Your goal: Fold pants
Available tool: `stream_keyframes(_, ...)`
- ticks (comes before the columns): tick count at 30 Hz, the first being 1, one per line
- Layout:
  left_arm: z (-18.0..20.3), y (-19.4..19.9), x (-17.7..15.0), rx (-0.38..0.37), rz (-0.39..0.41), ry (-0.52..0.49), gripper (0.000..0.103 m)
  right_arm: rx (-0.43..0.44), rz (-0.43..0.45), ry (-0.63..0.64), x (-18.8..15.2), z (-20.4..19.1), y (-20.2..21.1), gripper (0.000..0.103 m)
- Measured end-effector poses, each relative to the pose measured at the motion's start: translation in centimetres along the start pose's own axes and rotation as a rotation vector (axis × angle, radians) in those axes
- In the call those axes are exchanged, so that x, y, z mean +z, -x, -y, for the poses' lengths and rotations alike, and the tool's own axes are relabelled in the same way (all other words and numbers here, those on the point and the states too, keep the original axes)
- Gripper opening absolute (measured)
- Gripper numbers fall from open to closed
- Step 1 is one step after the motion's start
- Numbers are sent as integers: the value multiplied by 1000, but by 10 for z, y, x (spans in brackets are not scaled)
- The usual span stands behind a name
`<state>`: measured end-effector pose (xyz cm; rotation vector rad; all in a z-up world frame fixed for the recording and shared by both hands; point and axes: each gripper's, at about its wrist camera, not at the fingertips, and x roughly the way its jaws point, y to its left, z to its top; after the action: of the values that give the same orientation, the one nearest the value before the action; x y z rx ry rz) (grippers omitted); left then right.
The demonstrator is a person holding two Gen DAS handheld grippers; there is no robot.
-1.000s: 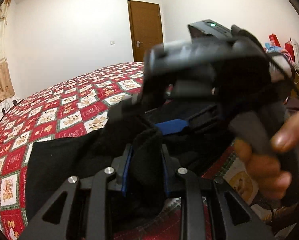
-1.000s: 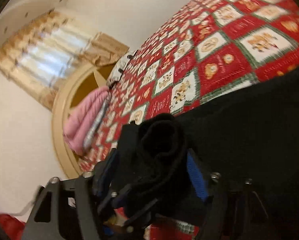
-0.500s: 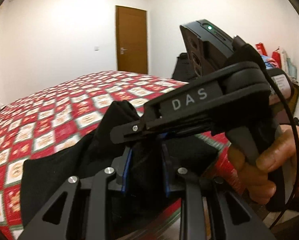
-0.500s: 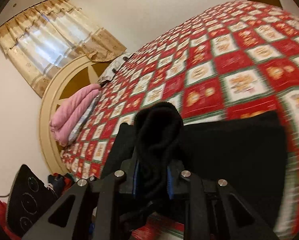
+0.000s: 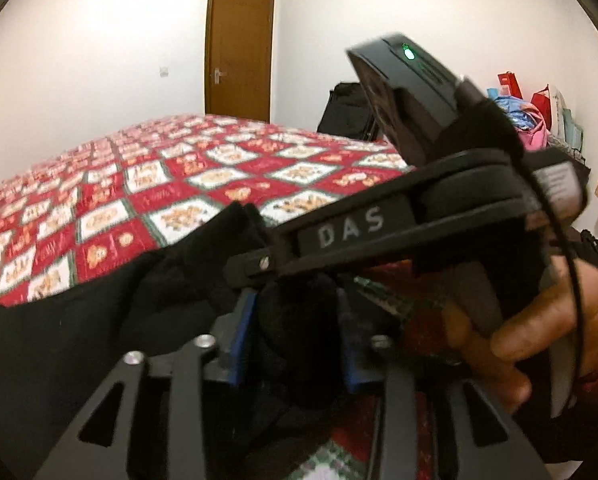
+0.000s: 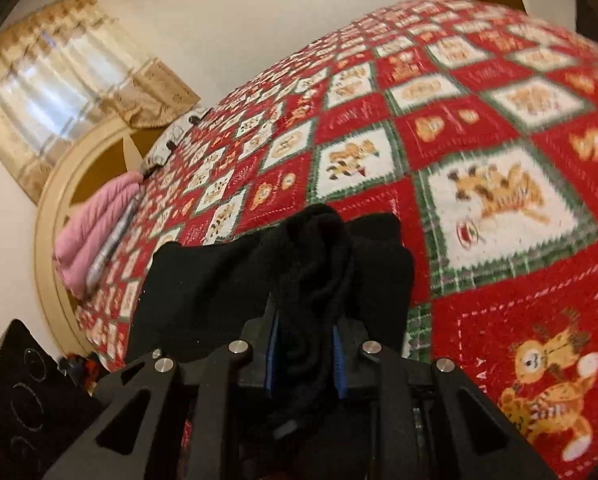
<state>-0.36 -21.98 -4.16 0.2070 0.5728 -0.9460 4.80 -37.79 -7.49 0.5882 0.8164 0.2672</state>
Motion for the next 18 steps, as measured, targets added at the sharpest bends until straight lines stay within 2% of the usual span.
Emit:
stream_keyframes(3, -5, 19, -3, -2, -3, -31, 51, 47, 13, -32, -1, 3, 5, 26)
stream_keyframes(5, -18, 37, -1, 0, 5, -24, 67, 61, 19, -58, -2, 3, 17, 30)
stream_keyframes(6, -27, 46, 0, -7, 12, -11, 70, 54, 26, -74, -2, 5, 26, 32)
stream_keyframes(7, -35, 55, 0, -2, 23, 3, 73, 44, 45, -92, -3, 6, 36, 32)
stream_keyframes(10, -69, 71, 1, 47, 38, 50, 73, 1, 183, -146, -13, 6, 79, 32)
stream_keyframes(12, -88, 84, -5, 114, 43, 77, 73, -37, 210, -82, -20, -9, 92, 32)
stream_keyframes(15, -106, 96, -15, 204, 41, 94, 73, -119, 157, 99, -32, -56, 87, 32)
stream_keyframes(18, -123, 99, -27, 274, 22, 119, 73, -152, 115, 253, -44, -96, 67, 32)
